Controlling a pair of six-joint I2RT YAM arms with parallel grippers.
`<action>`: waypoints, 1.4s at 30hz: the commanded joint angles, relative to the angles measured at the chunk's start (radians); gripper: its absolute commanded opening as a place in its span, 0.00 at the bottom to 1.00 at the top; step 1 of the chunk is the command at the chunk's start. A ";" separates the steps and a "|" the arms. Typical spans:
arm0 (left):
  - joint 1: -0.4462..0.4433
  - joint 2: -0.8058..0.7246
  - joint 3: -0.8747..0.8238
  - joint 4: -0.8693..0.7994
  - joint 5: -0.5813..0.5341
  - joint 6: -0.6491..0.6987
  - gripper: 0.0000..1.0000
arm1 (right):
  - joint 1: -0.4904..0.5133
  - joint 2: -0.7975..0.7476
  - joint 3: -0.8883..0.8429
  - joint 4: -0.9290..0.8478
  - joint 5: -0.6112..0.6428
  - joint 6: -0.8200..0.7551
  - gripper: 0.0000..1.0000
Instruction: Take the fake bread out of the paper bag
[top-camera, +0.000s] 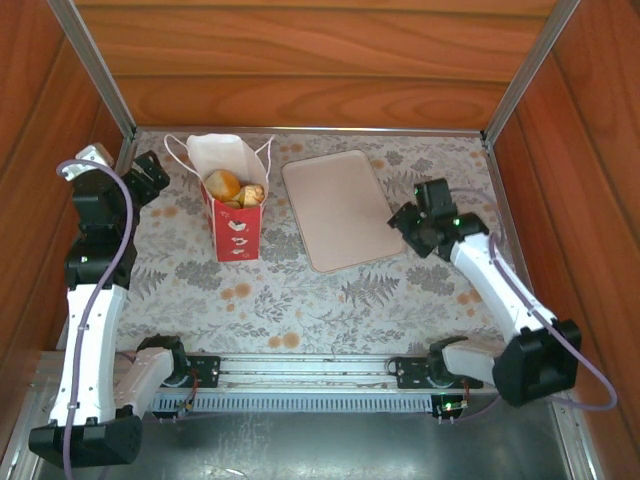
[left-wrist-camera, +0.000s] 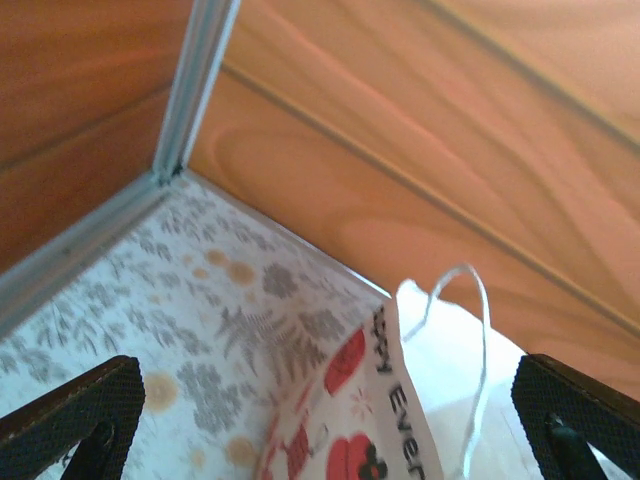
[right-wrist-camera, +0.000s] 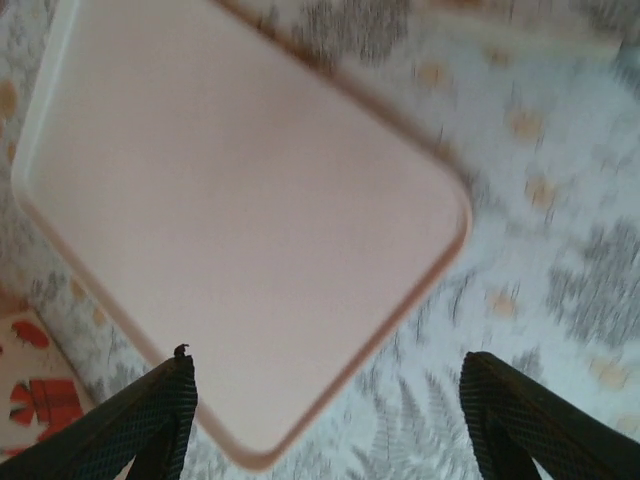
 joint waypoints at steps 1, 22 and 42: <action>0.006 -0.034 0.012 -0.085 0.093 -0.094 1.00 | -0.041 0.166 0.130 -0.076 -0.029 -0.289 0.74; -0.274 0.150 0.168 -0.261 0.043 0.019 0.92 | -0.128 0.735 0.438 -0.001 -0.236 -0.465 1.00; -0.274 0.278 0.190 -0.254 0.037 0.017 1.00 | -0.107 0.725 0.304 0.065 -0.339 -0.472 1.00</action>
